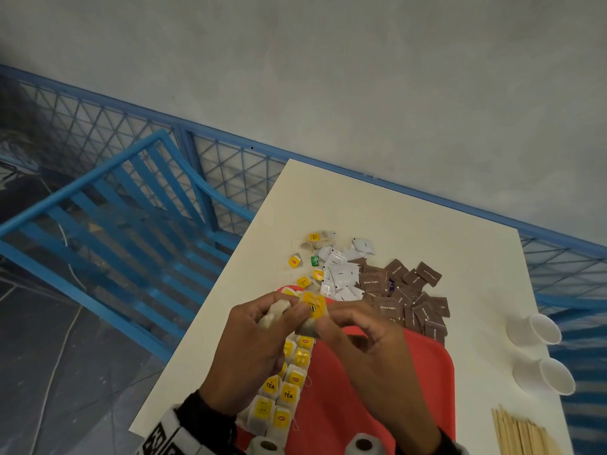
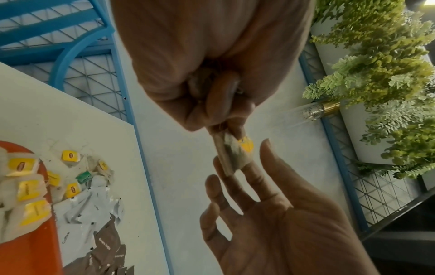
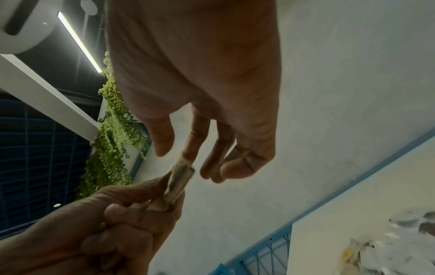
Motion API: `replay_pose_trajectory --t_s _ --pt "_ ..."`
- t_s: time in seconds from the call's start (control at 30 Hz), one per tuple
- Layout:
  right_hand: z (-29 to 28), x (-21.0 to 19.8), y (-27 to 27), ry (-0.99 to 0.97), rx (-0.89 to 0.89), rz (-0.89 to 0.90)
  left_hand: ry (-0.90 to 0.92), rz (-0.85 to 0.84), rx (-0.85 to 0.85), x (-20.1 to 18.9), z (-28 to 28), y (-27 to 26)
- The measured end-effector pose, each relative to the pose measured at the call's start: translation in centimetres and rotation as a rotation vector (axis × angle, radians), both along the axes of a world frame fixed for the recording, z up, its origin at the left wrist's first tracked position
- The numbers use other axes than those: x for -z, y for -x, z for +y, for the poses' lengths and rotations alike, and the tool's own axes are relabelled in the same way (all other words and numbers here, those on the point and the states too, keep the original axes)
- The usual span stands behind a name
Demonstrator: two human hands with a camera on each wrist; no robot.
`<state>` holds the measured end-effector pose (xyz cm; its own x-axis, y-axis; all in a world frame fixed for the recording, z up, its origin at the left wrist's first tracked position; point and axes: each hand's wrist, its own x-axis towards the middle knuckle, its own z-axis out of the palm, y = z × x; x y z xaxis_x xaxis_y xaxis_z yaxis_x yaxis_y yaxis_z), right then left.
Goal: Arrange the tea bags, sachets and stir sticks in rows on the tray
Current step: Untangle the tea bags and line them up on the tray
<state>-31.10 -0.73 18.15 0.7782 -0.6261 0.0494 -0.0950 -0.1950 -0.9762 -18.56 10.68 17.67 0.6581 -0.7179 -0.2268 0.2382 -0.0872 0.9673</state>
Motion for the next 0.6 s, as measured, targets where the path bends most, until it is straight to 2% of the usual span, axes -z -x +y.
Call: replay_pose_trajectory --t_s 0.1,0.2,0.33,0.47,0.6 --pt "0.9 1.2 0.0 -0.077 0.091 0.007 -0.02 0.018 0.013 0.7 0.6 -0.3" --pt "2.1 2.2 -0.3 -0.101 0.038 0.053 -0.099 0.02 0.041 1.8 1.6 -0.5" --pt "2.2 4.4 -1.3 -0.231 0.022 0.166 -0.259 -0.02 0.035 4.2 3.5 -1.5" --pt "-0.2 10.1 -3.0 -0.314 0.144 0.371 -0.382 -0.096 -0.015 6.1 6.1 -3.6" --pt "-1.9 16.0 -5.6 -0.435 0.253 0.473 -0.423 -0.106 -0.005 7.3 7.7 -5.5"
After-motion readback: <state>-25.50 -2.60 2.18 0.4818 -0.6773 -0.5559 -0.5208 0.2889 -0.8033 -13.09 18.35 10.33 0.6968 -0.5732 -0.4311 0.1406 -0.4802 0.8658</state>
